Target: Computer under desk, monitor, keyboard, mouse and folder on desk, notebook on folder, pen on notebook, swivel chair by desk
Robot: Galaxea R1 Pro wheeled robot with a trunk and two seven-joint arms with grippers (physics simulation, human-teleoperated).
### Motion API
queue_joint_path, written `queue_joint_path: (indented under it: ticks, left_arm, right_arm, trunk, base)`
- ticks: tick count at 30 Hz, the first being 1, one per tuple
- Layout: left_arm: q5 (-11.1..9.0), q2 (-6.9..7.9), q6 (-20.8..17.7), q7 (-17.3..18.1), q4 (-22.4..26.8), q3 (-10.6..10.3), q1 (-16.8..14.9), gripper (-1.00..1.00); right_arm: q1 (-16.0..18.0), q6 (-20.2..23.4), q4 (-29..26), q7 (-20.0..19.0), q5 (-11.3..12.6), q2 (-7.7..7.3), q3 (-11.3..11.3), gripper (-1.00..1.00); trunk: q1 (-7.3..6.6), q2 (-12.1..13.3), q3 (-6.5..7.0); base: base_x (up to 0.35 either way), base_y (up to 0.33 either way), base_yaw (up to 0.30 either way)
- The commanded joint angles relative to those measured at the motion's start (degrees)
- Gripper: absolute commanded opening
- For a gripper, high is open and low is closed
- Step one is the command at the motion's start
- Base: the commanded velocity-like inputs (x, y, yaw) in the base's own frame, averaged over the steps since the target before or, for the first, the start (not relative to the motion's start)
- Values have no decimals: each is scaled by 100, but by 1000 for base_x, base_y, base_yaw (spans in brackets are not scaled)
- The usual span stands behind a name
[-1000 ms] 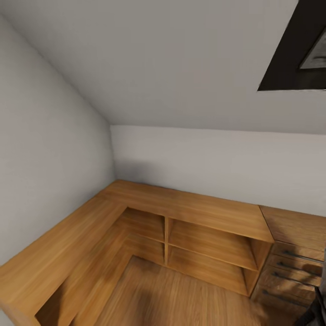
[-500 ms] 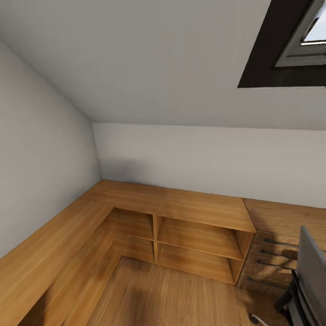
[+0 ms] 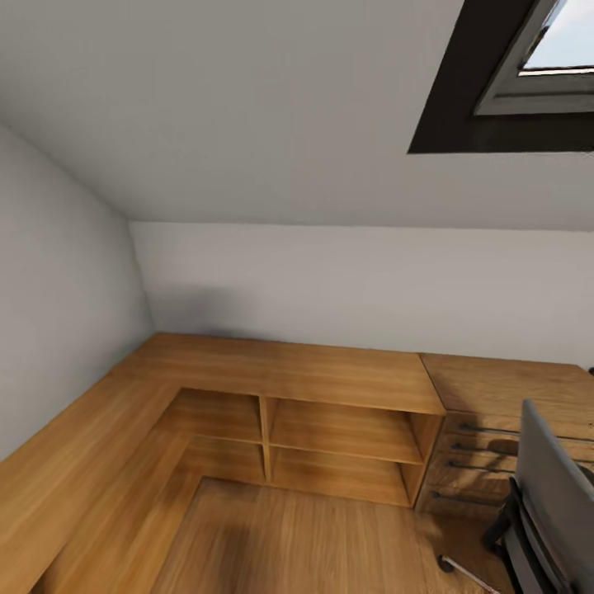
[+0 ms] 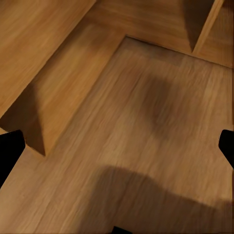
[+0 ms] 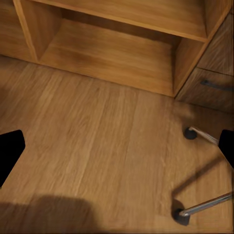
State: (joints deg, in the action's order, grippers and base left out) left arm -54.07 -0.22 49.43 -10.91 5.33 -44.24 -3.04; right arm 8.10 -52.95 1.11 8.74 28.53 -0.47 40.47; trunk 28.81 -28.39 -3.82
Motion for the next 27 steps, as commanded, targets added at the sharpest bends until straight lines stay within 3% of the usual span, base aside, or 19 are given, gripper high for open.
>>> queue_joint_path:
  ticks: [1,13,27]
  left_arm:
    - [3,-1,11,-60,3,-49,-4,100]
    - [1,4,14,-61,3,-49,-4,100]
    - [2,4,6,-61,3,-49,-2,100]
  right_arm:
    - [7,-14,12,40,4,3,49,100]
    - [7,-14,12,32,4,2,49,100]
    - [7,-14,12,23,-9,3,57,100]
  trunk:
    - [3,-11,-17]
    - [3,-11,-59]
    - [3,-11,-75]
  base:
    - [5,3,-243]
    - [7,6,-261]
    - [121,102,-276]
